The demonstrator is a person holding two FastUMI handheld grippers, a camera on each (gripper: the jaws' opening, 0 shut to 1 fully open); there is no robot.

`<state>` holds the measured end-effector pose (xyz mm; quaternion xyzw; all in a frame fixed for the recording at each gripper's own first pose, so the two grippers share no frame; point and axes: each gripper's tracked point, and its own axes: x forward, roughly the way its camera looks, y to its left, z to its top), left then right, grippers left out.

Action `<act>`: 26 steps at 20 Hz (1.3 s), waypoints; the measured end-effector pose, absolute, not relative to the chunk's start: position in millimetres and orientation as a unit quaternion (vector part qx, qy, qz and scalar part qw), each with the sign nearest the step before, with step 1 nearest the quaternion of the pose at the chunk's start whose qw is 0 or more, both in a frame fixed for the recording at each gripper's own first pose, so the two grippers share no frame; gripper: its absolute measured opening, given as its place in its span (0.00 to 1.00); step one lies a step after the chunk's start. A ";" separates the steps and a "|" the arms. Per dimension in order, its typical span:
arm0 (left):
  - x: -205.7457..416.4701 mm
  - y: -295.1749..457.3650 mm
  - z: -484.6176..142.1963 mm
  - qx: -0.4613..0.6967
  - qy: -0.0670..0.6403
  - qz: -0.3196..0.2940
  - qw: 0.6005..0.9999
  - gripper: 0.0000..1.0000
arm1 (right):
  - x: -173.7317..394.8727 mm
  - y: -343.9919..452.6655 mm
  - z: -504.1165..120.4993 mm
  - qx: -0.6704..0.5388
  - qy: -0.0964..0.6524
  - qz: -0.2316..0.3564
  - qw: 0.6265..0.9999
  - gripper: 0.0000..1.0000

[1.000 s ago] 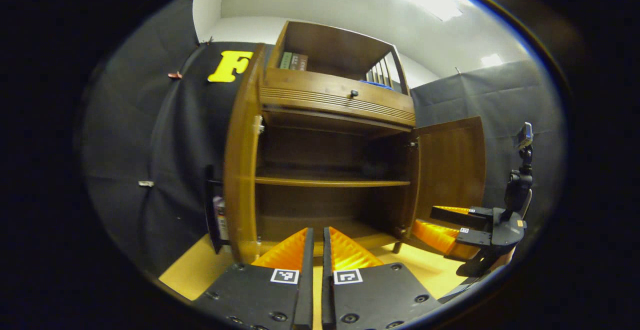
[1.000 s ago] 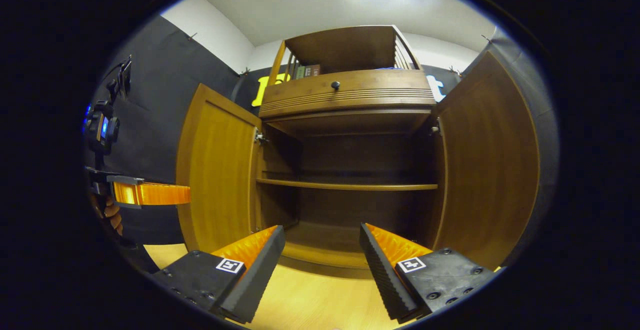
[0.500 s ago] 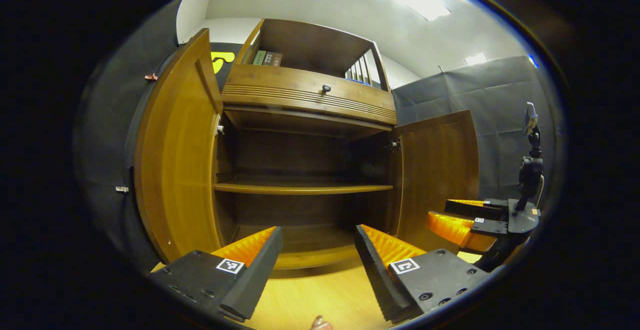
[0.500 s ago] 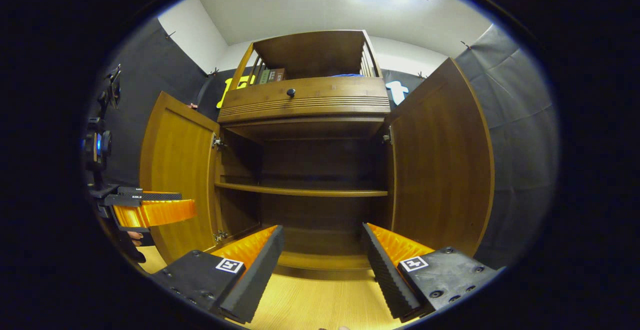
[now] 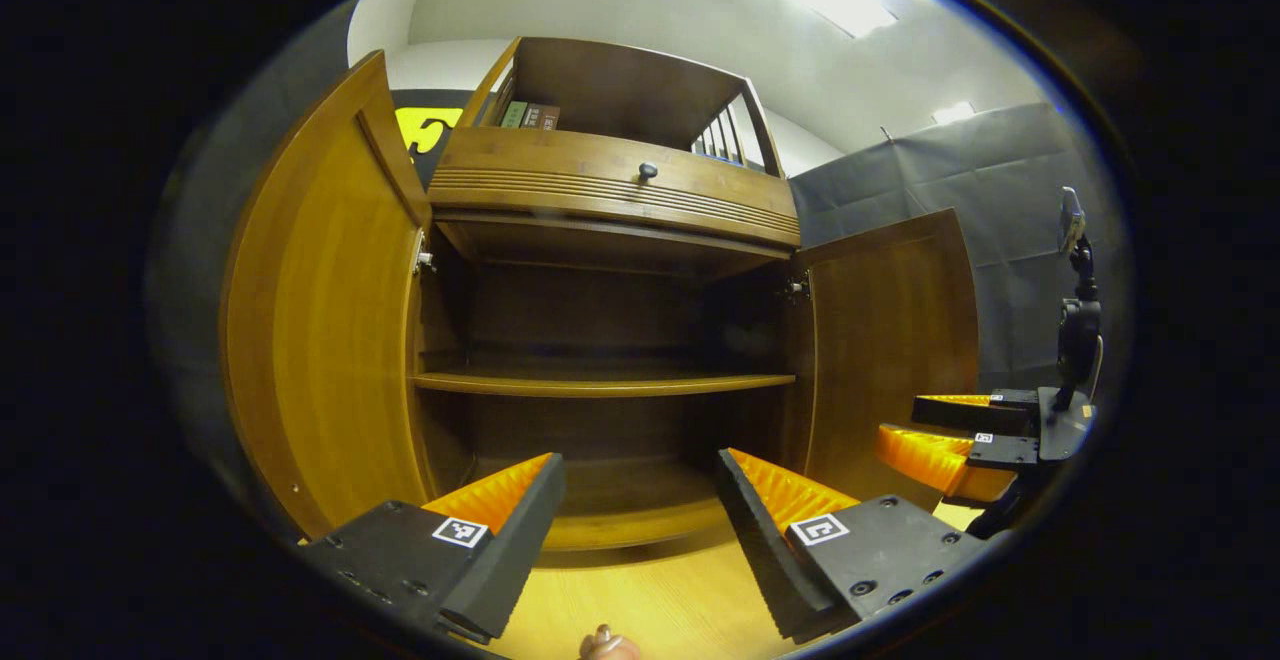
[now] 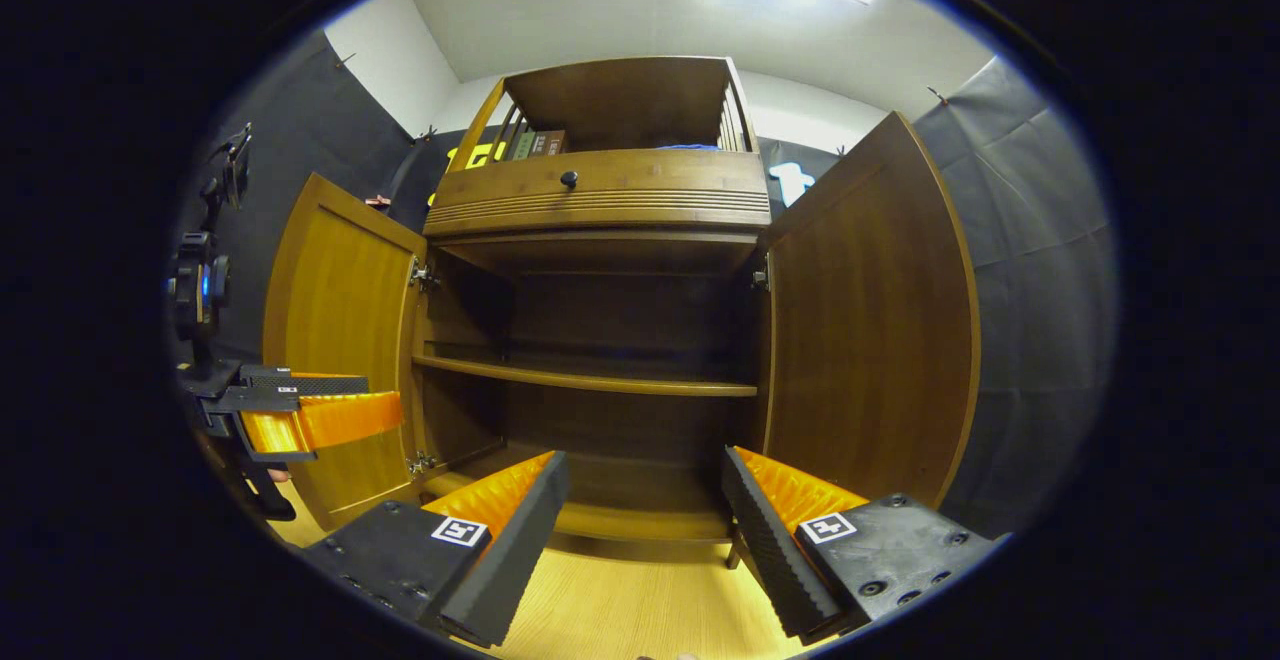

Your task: Open the right door of the double-door shoe cabinet with the right hand, and open the left door with the left hand.

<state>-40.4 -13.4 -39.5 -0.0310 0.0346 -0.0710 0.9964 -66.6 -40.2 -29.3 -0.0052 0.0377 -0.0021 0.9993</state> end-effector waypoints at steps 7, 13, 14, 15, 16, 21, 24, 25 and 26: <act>-35.3 -15.1 -40.9 -0.030 0.036 -0.065 0.997 0.95 | -59.1 -45.4 -26.8 -0.008 0.033 -0.001 0.999 0.95; -33.4 -20.9 -39.2 -0.027 0.034 -0.068 0.997 0.94 | -59.8 -46.1 -31.4 -0.014 0.039 0.005 0.999 0.95; -33.2 -22.1 -38.7 -0.026 0.034 -0.069 0.997 0.94 | -58.8 -47.2 -31.5 -0.014 0.038 0.005 0.999 0.95; -33.0 -23.2 -38.0 -0.025 0.034 -0.069 0.997 0.94 | -58.7 -47.6 -30.7 -0.013 0.038 0.005 0.999 0.95; -32.8 -23.3 -38.0 -0.024 0.034 -0.069 0.997 0.93 | -58.3 -47.1 -30.2 -0.011 0.037 0.005 0.999 0.97; -33.0 -23.7 -39.6 -0.023 0.037 -0.066 0.997 0.94 | -59.2 -49.4 -28.6 -0.010 0.034 0.002 0.999 0.97; -34.4 -23.3 -39.9 -0.023 0.036 -0.064 0.997 0.94 | -63.0 -48.3 -26.3 -0.006 0.031 0.005 1.000 0.97; -35.4 -22.4 -38.9 -0.022 0.035 -0.064 0.997 0.95 | -64.1 -48.8 -25.1 -0.007 0.030 0.004 1.000 0.97; -36.2 -21.9 -38.2 -0.021 0.035 -0.062 0.997 0.95 | -63.4 -49.4 -24.6 -0.008 0.029 0.003 1.000 0.94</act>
